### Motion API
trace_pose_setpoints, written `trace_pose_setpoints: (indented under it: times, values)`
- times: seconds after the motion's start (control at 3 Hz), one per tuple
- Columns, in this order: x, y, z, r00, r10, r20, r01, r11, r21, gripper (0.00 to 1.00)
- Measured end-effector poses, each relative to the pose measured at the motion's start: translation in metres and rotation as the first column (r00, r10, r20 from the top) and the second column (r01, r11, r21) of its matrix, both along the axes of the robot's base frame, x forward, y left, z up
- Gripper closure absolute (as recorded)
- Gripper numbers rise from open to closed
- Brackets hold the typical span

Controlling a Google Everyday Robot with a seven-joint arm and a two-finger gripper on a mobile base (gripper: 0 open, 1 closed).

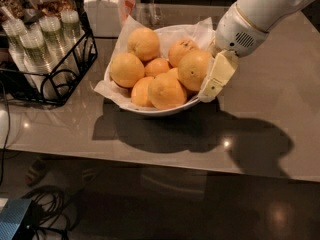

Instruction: Pick orange from white bowl

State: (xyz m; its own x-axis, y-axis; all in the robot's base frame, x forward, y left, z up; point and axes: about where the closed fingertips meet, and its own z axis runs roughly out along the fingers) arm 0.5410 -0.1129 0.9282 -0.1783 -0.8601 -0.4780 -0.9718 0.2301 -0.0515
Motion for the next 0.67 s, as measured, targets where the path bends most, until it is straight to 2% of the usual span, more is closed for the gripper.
trace_pose_setpoints:
  times: [0.67]
  values:
    - [0.011,0.026,0.022,0.9991,0.014,0.04,-0.017,0.998,0.059,1.0]
